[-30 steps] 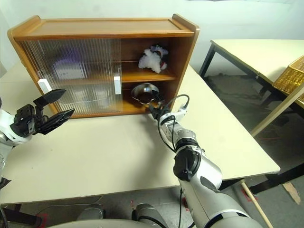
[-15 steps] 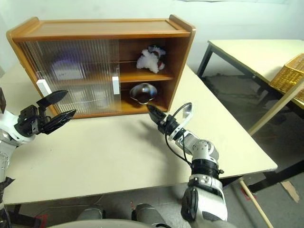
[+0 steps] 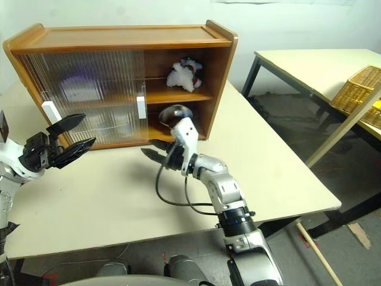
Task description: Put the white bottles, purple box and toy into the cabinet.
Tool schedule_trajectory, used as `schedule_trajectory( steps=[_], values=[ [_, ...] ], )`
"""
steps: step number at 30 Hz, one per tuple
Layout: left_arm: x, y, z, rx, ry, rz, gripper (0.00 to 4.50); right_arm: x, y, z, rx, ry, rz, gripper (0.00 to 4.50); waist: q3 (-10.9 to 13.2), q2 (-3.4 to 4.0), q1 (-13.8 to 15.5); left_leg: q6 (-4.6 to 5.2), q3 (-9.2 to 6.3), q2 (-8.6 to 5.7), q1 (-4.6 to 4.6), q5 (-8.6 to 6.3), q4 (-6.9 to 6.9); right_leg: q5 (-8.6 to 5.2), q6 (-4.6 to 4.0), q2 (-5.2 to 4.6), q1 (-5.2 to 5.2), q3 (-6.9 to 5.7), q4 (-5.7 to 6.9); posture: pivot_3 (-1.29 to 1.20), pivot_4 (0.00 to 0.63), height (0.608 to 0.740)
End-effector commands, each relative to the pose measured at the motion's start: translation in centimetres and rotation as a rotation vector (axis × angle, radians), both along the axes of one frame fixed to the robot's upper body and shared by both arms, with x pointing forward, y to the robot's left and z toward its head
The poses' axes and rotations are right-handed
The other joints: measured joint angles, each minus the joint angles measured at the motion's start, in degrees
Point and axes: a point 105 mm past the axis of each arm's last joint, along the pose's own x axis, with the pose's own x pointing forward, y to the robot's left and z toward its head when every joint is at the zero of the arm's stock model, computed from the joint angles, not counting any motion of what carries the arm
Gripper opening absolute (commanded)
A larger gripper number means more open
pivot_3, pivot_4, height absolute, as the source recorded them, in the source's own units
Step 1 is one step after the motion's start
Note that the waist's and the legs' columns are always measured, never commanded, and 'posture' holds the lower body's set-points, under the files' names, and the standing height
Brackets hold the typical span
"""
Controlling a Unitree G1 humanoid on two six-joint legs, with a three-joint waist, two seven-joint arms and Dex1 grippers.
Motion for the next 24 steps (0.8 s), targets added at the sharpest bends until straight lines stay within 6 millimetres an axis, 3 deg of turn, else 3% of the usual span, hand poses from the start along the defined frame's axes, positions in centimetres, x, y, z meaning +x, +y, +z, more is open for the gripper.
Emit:
schedule_trajectory(
  steps=[1, 2, 5, 12, 19, 24],
  values=[
    [-0.2, 0.2, 0.0, 0.022, -0.005, 0.007, 4.50, 0.8, 1.6, 0.5, -0.033, -0.101, -0.016, 0.36, 0.0, 0.01, 0.2, 0.00, -0.02, 0.04, -0.11, 0.00, -0.02, 0.03, -0.01, 0.00, -0.13, -0.01, 0.00, 0.02, 0.000, 0.740],
    [-0.2, 0.2, 0.0, 0.023, -0.005, 0.009, 4.50, 1.0, 2.0, 0.5, -0.039, -0.119, -0.023, 0.02, 0.0, 0.01, 0.4, 0.00, 0.00, 0.09, -0.18, 0.00, -0.07, 0.10, 0.00, 0.00, -0.23, -0.02, 0.00, 0.03, 0.000, 0.740],
    [-0.2, 0.4, 0.1, 0.025, -0.006, 0.013, 4.50, 1.6, 3.0, 0.9, -0.032, -0.158, -0.049, 0.02, 0.0, 0.00, 0.7, -0.03, 0.11, 0.26, -0.16, -0.02, -0.19, 0.29, 0.19, 0.01, -0.29, -0.05, -0.01, 0.03, 0.000, 0.740],
    [-0.4, 0.4, -0.3, 0.033, 0.002, 0.014, 4.50, 2.8, 5.2, 3.5, 0.032, -0.253, -0.103, 0.02, 0.0, 0.00, 1.2, -0.05, 0.24, 0.49, -0.17, -0.03, -0.34, 0.55, -0.39, 0.01, -0.46, -0.06, -0.01, 0.03, 0.000, 0.740],
    [-0.5, 0.2, -0.9, 0.064, 0.008, -0.002, 4.50, 4.7, 5.3, 6.3, 0.153, -0.258, -0.292, 0.02, 0.0, 0.00, 1.2, -0.03, 0.23, 0.69, -0.18, -0.02, -0.48, 0.38, -0.78, 0.04, -0.66, -0.08, 0.01, 0.03, 0.000, 0.740],
    [-0.5, 0.2, -0.8, 0.057, 0.005, 0.001, 4.50, 5.6, 4.9, 6.3, 0.149, -0.253, -0.421, 0.02, 0.0, -0.04, 1.3, -0.03, 0.27, 0.84, -0.19, -0.02, -0.70, 0.61, -0.79, 0.04, -0.78, -0.09, 0.01, 0.03, 0.000, 0.740]
  ],
)
